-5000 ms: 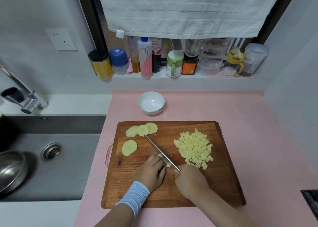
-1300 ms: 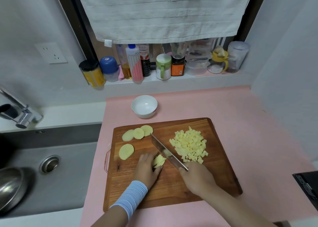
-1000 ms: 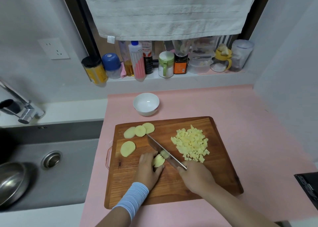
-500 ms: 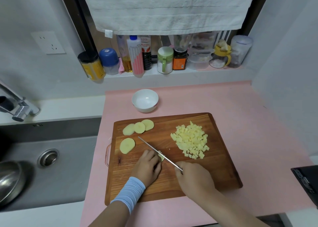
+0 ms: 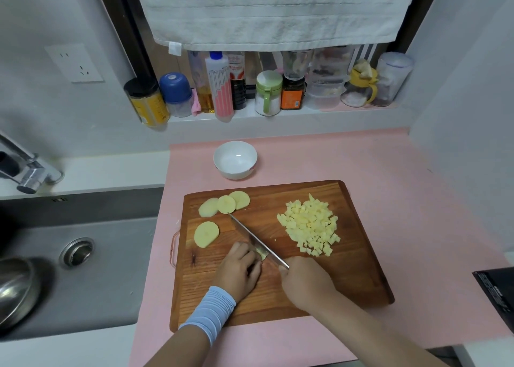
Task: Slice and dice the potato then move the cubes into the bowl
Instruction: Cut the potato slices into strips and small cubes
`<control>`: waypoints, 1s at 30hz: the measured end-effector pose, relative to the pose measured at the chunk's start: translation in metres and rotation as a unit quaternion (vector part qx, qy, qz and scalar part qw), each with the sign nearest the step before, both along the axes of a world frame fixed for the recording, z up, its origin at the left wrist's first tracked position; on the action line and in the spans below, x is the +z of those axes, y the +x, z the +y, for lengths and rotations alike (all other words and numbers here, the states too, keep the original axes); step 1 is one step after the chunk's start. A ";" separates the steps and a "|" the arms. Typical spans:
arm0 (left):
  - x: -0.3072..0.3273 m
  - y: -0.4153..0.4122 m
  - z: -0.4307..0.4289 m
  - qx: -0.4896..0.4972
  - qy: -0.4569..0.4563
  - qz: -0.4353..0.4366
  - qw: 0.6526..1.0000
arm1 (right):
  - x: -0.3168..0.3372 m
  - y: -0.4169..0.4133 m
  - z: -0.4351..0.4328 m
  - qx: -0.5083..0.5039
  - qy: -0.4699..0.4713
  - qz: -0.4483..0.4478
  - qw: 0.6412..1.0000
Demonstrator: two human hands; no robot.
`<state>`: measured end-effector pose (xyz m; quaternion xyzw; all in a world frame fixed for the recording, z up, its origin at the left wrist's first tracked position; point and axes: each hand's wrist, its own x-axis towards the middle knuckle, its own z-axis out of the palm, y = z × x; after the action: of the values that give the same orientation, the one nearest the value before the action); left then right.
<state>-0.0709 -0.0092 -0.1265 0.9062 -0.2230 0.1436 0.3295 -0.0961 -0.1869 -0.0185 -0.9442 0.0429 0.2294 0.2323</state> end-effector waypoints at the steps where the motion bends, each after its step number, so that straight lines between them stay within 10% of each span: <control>1: 0.000 0.000 0.000 -0.001 -0.001 0.000 1.000 | -0.001 0.002 0.003 0.000 0.002 -0.002 1.000; 30: -0.002 -0.006 0.006 -0.002 -0.017 -0.002 1.000 | 0.011 -0.023 -0.011 0.034 -0.021 -0.020 0.999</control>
<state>-0.0773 -0.0033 -0.1289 0.8998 -0.2227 0.1487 0.3446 -0.1191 -0.1978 -0.0079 -0.9542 0.0106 0.2174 0.2051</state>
